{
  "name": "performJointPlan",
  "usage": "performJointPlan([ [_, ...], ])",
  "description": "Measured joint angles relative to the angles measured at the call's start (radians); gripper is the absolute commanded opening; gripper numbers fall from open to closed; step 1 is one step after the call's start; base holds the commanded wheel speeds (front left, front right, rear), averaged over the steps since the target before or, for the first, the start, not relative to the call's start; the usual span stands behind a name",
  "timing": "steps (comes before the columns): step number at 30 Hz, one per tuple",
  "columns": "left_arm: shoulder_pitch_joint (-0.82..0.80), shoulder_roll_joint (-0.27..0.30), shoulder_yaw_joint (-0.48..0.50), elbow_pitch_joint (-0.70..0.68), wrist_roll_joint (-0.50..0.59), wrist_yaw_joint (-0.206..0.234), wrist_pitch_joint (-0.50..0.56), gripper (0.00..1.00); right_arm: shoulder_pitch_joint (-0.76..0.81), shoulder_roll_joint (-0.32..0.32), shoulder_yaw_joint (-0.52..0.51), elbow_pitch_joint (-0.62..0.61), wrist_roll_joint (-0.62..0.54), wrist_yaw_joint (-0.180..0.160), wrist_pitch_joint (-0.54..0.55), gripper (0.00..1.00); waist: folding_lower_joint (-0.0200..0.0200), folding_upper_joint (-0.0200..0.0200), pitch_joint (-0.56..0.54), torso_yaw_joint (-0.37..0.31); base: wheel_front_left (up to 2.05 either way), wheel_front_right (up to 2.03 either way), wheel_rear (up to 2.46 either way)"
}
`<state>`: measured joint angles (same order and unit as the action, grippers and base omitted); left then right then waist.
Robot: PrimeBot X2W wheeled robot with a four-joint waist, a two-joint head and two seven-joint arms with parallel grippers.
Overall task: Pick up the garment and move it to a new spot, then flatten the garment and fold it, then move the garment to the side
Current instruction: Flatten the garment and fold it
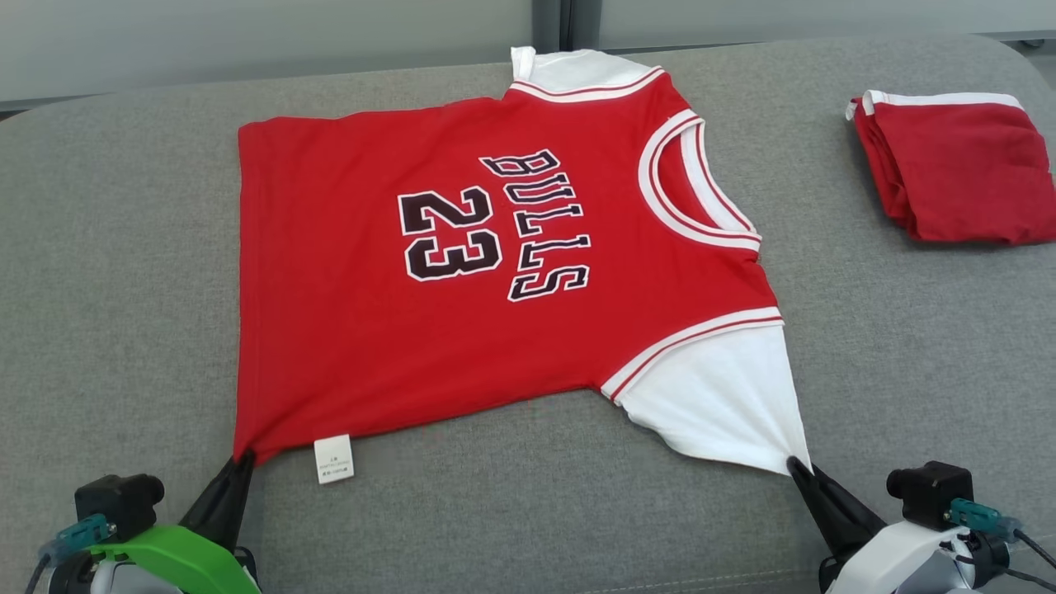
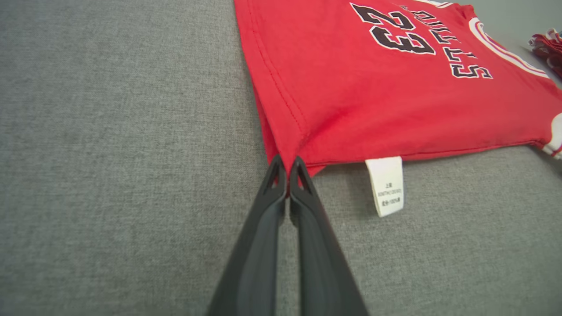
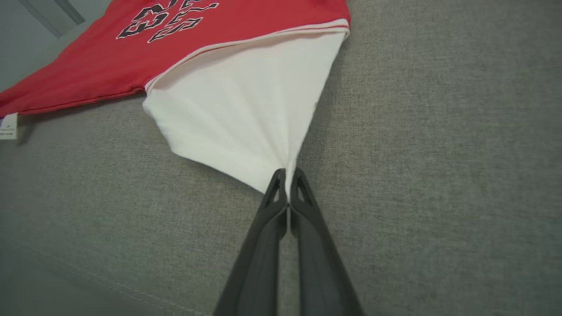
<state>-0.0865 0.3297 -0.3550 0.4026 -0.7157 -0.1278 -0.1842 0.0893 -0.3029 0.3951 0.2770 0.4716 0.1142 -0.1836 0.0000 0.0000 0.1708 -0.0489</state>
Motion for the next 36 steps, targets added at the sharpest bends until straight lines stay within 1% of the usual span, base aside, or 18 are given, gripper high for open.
performJointPlan([
  [4,0.033,0.027,-0.001,-0.031,-0.020,0.000,0.014,0.00,0.030,-0.015,-0.013,-0.045,0.031,0.000,0.009,0.00,0.0000,0.0000,0.004,-0.011,0.00,0.00,0.00],
  [8,0.035,0.064,0.010,-0.091,-0.043,0.000,0.035,0.00,0.058,-0.012,-0.063,-0.144,0.138,0.001,0.010,0.00,0.0000,0.0000,0.026,-0.014,0.00,0.00,0.00],
  [10,0.035,0.076,0.013,-0.125,-0.061,0.000,0.049,0.00,0.057,-0.017,-0.089,-0.189,0.177,0.007,0.010,0.00,0.0000,0.0000,0.040,-0.016,0.00,0.00,0.00],
  [18,0.017,0.140,-0.002,-0.273,-0.123,0.000,0.152,0.00,-0.032,-0.066,-0.129,-0.332,0.280,0.009,0.064,0.00,0.0000,0.0000,0.109,-0.024,0.00,0.00,0.00],
  [20,0.001,0.160,-0.002,-0.306,-0.142,0.000,0.180,0.00,-0.052,-0.081,-0.136,-0.353,0.291,0.009,0.081,0.00,0.0000,0.0000,0.129,-0.024,0.00,0.00,0.00],
  [26,-0.050,0.223,0.007,-0.369,-0.144,0.000,0.251,0.00,-0.105,-0.119,-0.158,-0.394,0.326,0.009,0.125,0.00,0.0000,0.0000,0.180,-0.014,0.00,0.00,0.00],
  [30,-0.068,0.235,0.013,-0.399,-0.154,0.000,0.291,0.00,-0.133,-0.144,-0.163,-0.401,0.341,0.009,0.153,0.00,0.0000,0.0000,0.203,-0.002,0.00,0.00,0.00],
  [36,-0.094,0.271,0.031,-0.428,-0.172,0.000,0.337,0.00,-0.167,-0.165,-0.161,-0.401,0.360,0.009,0.193,0.00,0.0000,0.0000,0.216,0.010,0.00,0.00,0.00],
])
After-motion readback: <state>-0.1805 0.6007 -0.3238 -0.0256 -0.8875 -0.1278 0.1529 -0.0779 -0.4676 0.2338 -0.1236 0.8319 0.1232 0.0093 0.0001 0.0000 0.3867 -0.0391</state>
